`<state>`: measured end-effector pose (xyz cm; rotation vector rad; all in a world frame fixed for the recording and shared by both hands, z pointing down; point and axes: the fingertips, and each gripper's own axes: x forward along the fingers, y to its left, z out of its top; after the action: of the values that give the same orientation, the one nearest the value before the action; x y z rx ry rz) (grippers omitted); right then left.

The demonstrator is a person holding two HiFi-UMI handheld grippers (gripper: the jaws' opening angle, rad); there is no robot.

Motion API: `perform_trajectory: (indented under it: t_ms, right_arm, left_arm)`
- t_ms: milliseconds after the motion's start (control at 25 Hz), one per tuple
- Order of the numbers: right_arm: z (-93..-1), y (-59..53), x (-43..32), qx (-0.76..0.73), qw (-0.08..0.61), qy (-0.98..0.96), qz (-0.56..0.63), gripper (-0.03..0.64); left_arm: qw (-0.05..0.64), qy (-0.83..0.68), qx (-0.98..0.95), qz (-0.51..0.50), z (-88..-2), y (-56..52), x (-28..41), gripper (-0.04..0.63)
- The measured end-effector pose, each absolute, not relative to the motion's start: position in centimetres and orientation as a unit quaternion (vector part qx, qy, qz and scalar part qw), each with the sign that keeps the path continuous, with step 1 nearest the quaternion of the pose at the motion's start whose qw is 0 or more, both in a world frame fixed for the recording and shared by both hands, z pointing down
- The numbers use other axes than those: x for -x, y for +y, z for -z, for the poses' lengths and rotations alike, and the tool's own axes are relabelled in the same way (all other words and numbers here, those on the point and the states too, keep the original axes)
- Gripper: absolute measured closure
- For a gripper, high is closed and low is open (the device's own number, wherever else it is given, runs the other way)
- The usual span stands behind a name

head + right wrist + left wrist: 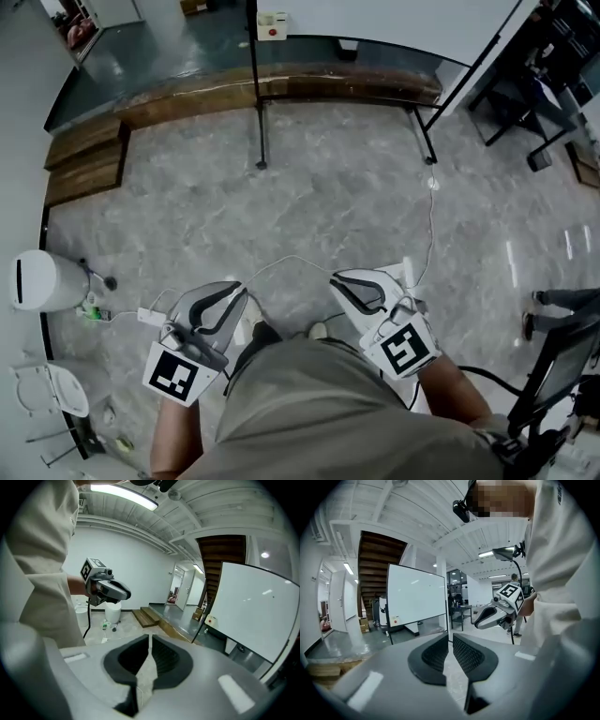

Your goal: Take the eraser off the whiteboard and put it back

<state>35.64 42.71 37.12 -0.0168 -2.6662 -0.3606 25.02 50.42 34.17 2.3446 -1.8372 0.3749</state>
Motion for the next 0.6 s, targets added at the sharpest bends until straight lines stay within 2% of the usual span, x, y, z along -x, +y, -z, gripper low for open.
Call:
perform_trajectory:
  t_ms: [80, 280, 600]
  right_arm:
    - [-37.3, 42.5, -33.1, 0.006, 0.222, -0.966, 0.131, 0.615]
    - [-37.6, 42.2, -27.0, -0.003, 0.229, -0.965, 0.129, 0.615]
    - [-37.8, 43.1, -19.0, -0.018, 0.255, -0.958, 0.127, 0.615]
  left_arm:
    - [0.071, -0.612, -0.778, -0.125, -34.3, 50.5, -22.5, 0.558]
    - [0.073, -0.612, -0.778, -0.119, -34.7, 50.8, -16.4, 0.589]
    - [0.096, -0.578, -0.805, -0.090, -35.9, 51.6, -9.0, 0.589]
